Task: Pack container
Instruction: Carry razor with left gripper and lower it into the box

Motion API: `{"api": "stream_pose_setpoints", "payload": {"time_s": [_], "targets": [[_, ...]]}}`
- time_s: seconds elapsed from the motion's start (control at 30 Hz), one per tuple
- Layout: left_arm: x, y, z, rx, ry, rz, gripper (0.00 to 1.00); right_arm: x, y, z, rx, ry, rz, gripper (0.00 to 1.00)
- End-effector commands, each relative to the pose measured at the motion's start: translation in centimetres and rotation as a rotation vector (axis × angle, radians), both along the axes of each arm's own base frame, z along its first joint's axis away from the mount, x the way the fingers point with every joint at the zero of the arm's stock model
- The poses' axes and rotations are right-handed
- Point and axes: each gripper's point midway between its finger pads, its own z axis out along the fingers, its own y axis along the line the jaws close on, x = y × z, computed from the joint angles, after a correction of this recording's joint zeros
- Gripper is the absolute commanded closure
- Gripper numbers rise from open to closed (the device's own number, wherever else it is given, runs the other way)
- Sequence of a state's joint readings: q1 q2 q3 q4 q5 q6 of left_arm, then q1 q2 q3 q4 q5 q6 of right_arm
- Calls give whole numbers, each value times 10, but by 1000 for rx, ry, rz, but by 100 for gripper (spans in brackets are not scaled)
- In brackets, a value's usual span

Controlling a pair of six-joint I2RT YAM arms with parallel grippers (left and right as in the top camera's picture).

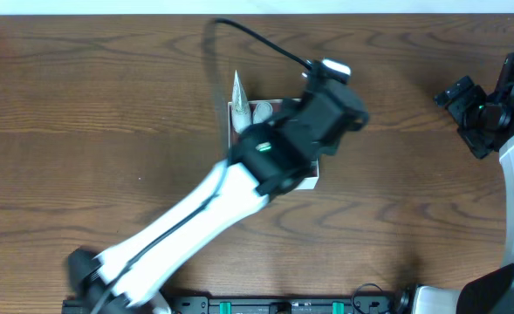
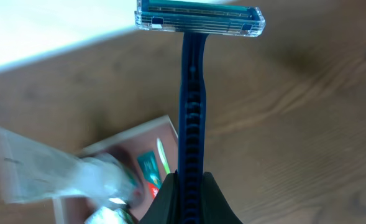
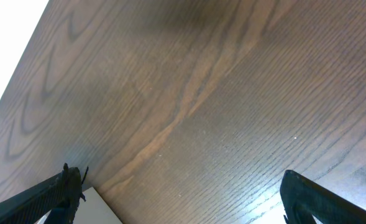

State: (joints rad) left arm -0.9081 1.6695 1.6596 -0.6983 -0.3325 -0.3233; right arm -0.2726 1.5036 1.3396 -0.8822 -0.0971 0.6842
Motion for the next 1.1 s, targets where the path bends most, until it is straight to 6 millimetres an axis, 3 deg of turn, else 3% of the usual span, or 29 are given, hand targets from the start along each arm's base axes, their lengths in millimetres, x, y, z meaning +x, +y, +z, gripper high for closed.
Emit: {"api": "stream_pose_setpoints", "payload": {"time_s": [0.0, 0.1, 0.23, 0.5, 1.07], "targets": [[11, -1, -48, 8, 82, 138, 94, -1, -2, 4, -12, -10, 4, 1], [9, -12, -83, 19, 180, 118, 94, -1, -2, 4, -12, -10, 4, 1], [10, -11, -110, 34, 256, 135, 94, -1, -2, 4, -12, -10, 4, 1], [16, 12, -129, 20, 363, 224, 94, -1, -2, 4, -12, -10, 4, 1], [10, 6, -186, 72, 494, 231, 94, -1, -2, 4, -12, -10, 4, 1]]}}
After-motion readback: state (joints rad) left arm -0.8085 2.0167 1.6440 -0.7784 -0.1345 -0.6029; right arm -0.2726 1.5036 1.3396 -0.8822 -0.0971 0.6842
